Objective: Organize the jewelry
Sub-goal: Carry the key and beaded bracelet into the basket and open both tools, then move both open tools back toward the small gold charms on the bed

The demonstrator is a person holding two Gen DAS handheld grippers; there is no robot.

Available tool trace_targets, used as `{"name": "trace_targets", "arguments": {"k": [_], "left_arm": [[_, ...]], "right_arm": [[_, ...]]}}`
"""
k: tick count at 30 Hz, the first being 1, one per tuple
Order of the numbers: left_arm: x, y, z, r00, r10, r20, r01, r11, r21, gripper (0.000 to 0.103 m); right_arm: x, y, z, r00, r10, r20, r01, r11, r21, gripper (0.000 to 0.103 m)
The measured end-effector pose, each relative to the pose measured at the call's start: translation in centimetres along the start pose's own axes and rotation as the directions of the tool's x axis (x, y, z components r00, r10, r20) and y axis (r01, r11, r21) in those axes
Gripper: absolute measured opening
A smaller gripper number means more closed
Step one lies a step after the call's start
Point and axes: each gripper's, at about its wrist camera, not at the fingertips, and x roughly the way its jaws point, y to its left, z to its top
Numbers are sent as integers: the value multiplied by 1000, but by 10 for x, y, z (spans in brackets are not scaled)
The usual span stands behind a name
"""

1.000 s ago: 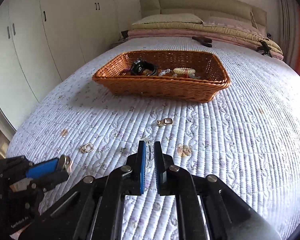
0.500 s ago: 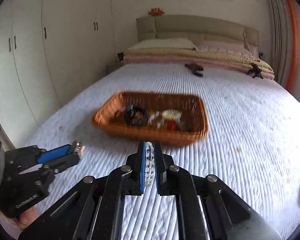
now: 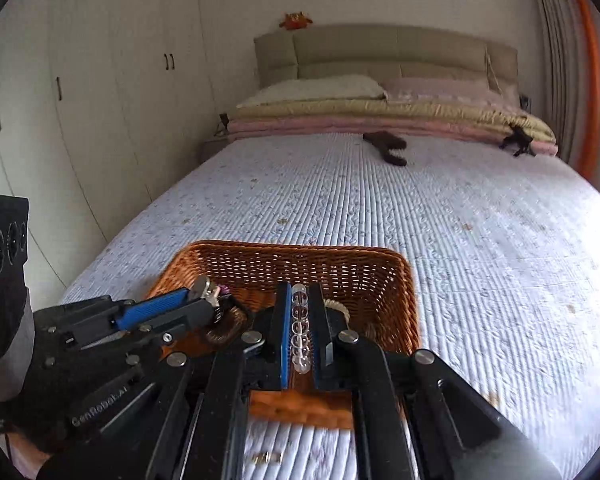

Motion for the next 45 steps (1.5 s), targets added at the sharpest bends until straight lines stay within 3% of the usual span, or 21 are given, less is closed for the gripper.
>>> {"name": "trace_targets", "arguments": {"k": [4, 13, 17, 22, 23, 24, 25, 27, 30, 38, 45], "left_arm": [[35, 11, 1, 999, 11, -54, -13, 999, -39, 16], [57, 9, -11, 992, 31, -123, -35, 999, -30, 16], [54, 6, -10, 992, 61, -112, -63, 998, -13, 17], [53, 8, -10, 993, 36, -113, -38, 999, -16, 17], [51, 8, -10, 993, 29, -114, -31, 999, -16, 19], [50, 7, -10, 993, 25, -114, -28, 999, -16, 28], [47, 6, -10, 994, 25, -110, -27, 999, -18, 39], [41, 7, -9, 996, 34, -83, -36, 999, -25, 51], [29, 9, -6, 998, 18, -56, -20, 999, -33, 52], [-29, 9, -9, 999, 42, 23, -41, 999, -34, 54], [-92, 6, -32, 991, 96, 90, -93, 995, -36, 56]], "right_arm": [[37, -16, 3, 999, 11, -41, -9, 999, 47, 10], [79, -26, -10, 983, 24, -181, -13, 998, 65, 10], [80, -20, -14, 984, 17, -179, -7, 998, 57, 10], [81, -24, -16, 983, 38, -179, -25, 997, 73, 10], [80, -24, -17, 984, 42, -175, -30, 997, 73, 11], [79, -24, -17, 984, 43, -170, -31, 997, 72, 17], [77, -24, -18, 986, 43, -161, -32, 997, 72, 29], [70, -28, -17, 991, 34, -129, -24, 996, 82, 37], [59, -34, -13, 995, 49, -91, -39, 993, 111, 48], [18, -31, -12, 999, 27, -19, -24, 994, 111, 49], [-29, -18, -34, 1000, 20, 4, -20, 995, 98, 49]]}}
